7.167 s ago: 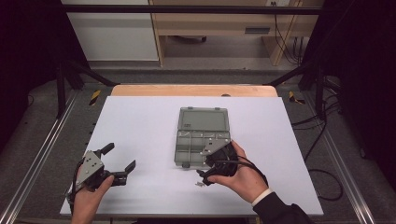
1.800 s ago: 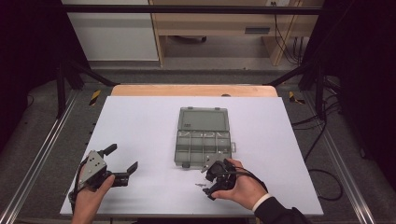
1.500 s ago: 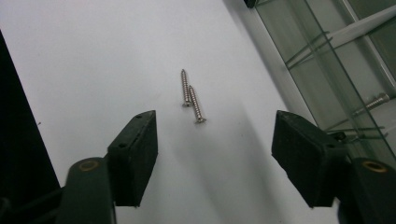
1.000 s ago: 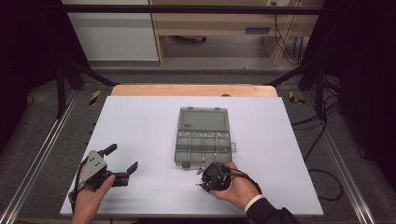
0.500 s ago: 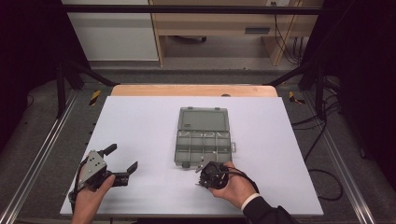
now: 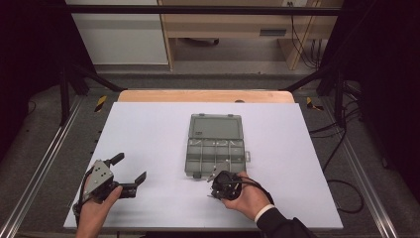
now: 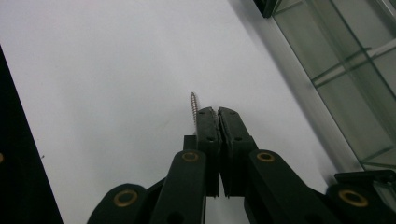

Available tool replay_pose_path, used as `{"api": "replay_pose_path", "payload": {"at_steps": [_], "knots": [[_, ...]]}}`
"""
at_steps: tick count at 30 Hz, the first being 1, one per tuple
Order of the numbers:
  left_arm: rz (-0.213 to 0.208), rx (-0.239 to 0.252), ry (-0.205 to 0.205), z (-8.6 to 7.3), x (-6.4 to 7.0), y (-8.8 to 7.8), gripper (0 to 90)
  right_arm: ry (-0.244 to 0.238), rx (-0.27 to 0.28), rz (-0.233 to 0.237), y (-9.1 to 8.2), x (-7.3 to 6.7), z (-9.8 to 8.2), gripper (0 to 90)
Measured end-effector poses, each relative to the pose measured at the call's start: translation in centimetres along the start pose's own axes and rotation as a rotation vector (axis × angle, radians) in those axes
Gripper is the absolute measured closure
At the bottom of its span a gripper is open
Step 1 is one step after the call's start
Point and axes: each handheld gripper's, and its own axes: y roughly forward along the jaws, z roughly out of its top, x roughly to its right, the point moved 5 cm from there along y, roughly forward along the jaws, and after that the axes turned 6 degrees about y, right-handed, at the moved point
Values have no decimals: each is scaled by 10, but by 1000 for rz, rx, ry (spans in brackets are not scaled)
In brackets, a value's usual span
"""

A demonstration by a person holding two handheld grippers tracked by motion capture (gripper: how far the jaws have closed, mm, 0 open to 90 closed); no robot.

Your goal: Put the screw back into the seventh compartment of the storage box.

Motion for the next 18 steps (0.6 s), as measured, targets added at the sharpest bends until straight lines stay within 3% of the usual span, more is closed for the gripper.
{"api": "replay_pose_path", "payload": {"at_steps": [10,18], "knots": [[0,1,-2,0,0,0,10,3,14,-11,-11,0,4,876],[0,0,-2,0,0,0,10,-16,58,-40,-39,8,15,876]]}}
